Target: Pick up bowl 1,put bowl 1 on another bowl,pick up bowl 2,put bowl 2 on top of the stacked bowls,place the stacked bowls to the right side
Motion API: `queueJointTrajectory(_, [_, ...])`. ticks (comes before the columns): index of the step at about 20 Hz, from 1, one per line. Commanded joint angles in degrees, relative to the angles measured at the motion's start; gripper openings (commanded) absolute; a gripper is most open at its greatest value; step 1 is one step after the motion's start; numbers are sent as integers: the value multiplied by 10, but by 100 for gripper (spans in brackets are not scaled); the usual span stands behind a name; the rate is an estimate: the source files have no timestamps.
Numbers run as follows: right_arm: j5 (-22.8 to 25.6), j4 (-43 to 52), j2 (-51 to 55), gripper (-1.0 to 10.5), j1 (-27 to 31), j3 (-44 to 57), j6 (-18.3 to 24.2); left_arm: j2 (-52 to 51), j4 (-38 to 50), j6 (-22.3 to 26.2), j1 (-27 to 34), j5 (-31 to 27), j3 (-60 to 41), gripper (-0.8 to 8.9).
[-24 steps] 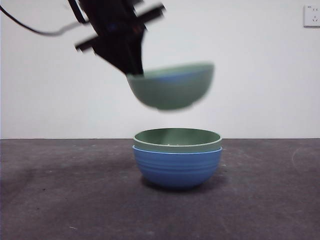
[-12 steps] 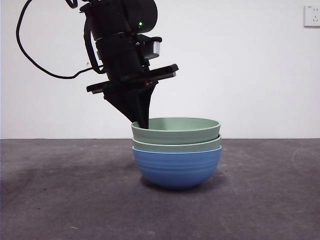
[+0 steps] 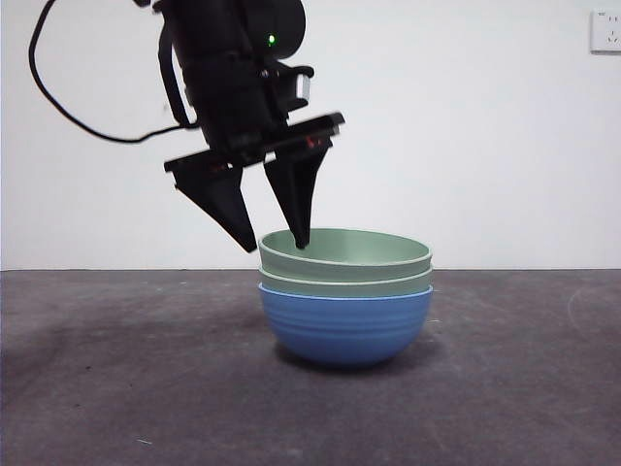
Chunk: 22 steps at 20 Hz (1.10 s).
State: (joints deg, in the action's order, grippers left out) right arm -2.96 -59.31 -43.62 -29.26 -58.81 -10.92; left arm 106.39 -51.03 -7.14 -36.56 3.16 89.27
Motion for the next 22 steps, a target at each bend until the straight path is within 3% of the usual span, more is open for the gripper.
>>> queueJointTrajectory(1, [0,13,-16,415,0,3,-2,2,-60,14,-1,-2,47,320])
queueJointTrajectory(5, [-5,59,-81,474,0,3,-8,-35,-142,30,-1,-1,126,320])
queueJointTrajectory(7, [-36,97,-129,474,0,3,-22,-67,-168,38,-2,-2,151,319])
queueJointTrajectory(9, [-60,144,-184,474,0,3,-36,-111,-181,42,-2,-2,158,319])
queueJointTrajectory(17, [-77,273,-417,473,-1,3,-83,-281,-224,42,-2,-2,158,319])
queueJointTrajectory(22, [-92,319,-492,468,0,3,-107,-334,-250,42,-2,-1,158,319])
